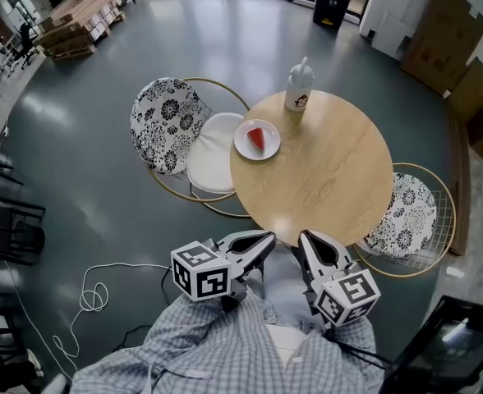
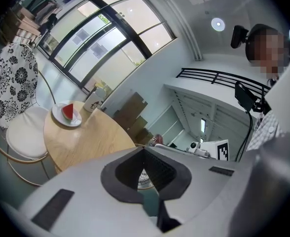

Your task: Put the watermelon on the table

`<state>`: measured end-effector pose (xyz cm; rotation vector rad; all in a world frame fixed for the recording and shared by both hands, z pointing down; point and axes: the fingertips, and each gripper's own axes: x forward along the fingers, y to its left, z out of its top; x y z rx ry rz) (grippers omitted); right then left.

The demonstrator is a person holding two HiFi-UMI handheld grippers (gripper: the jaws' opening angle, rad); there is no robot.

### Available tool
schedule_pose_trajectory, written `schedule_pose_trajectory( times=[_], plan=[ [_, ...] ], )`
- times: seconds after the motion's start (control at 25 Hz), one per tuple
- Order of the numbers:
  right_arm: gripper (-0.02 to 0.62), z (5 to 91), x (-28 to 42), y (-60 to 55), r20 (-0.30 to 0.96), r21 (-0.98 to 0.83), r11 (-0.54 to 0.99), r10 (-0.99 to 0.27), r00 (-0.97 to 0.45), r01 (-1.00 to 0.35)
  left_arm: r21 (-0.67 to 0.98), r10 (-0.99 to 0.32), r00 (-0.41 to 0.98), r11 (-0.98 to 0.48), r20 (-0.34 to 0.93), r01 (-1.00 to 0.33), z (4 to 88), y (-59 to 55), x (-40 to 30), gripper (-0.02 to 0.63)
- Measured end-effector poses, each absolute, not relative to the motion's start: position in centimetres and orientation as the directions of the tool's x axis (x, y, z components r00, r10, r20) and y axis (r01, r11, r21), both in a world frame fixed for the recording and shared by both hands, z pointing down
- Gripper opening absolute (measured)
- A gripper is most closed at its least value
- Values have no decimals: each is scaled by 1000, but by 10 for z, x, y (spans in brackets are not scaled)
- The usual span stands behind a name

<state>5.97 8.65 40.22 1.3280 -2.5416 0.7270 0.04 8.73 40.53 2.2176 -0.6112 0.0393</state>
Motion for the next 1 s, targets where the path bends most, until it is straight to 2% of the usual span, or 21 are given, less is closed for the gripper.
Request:
schedule_pose_trajectory(
  times=[1.0],
  plan=[
    [9, 408, 60, 57, 397, -341, 501, -691, -604, -796, 722, -420, 878, -531, 230, -443, 412, 59, 7, 8]
  ],
)
